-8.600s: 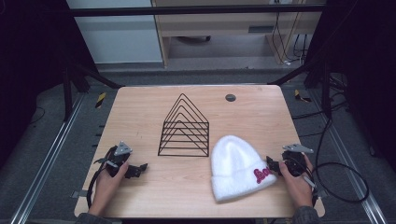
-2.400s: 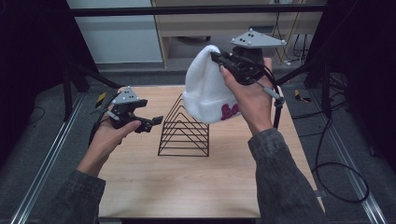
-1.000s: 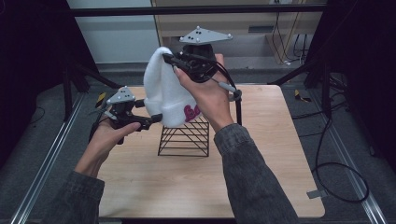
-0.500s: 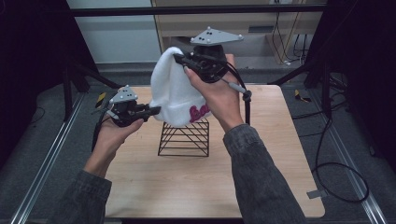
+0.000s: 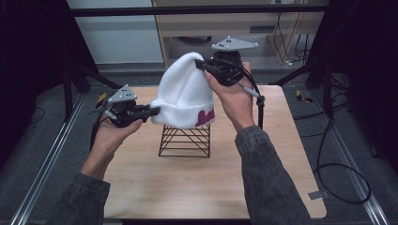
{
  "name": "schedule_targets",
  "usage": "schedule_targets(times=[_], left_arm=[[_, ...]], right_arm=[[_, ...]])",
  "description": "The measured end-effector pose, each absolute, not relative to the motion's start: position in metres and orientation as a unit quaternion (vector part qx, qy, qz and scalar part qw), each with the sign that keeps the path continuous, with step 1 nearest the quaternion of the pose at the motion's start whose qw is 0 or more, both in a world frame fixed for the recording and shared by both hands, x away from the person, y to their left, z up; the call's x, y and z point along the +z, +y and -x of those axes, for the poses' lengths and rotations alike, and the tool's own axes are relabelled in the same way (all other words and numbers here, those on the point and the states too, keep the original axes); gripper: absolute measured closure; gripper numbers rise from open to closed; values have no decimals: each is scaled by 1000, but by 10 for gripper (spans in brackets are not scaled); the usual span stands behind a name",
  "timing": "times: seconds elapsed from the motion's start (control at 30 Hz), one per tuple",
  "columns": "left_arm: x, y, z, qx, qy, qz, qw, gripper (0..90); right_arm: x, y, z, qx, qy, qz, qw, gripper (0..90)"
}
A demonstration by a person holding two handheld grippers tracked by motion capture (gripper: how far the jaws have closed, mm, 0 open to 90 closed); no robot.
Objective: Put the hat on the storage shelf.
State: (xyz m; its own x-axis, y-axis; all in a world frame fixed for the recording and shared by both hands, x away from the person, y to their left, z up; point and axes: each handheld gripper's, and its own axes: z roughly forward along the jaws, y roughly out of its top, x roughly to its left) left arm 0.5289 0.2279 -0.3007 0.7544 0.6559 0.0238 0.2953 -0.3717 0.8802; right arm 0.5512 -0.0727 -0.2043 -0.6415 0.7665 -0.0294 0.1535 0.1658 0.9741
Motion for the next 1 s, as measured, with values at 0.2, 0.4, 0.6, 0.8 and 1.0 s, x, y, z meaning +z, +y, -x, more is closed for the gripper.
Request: schedule_targets(times=[0.2,0.4,0.6,0.8,1.0], left_arm=[[-306,230,-543,190,306,-804,472,798],[-311,232,-548,194,311,-808,462,805],[-314,234,-549,203,313,-809,454,809],[-317,238,-552,204,319,-808,451,809],[-325,242,-555,202,323,-808,449,811]], right_arm=[[-216,-74,-565,545,718,-340,268,833],[-223,-73,-568,540,721,-344,264,833],[-226,-71,-564,537,727,-337,263,832],[-231,-67,-564,532,733,-333,262,831],[-236,-63,-565,528,737,-332,261,830]])
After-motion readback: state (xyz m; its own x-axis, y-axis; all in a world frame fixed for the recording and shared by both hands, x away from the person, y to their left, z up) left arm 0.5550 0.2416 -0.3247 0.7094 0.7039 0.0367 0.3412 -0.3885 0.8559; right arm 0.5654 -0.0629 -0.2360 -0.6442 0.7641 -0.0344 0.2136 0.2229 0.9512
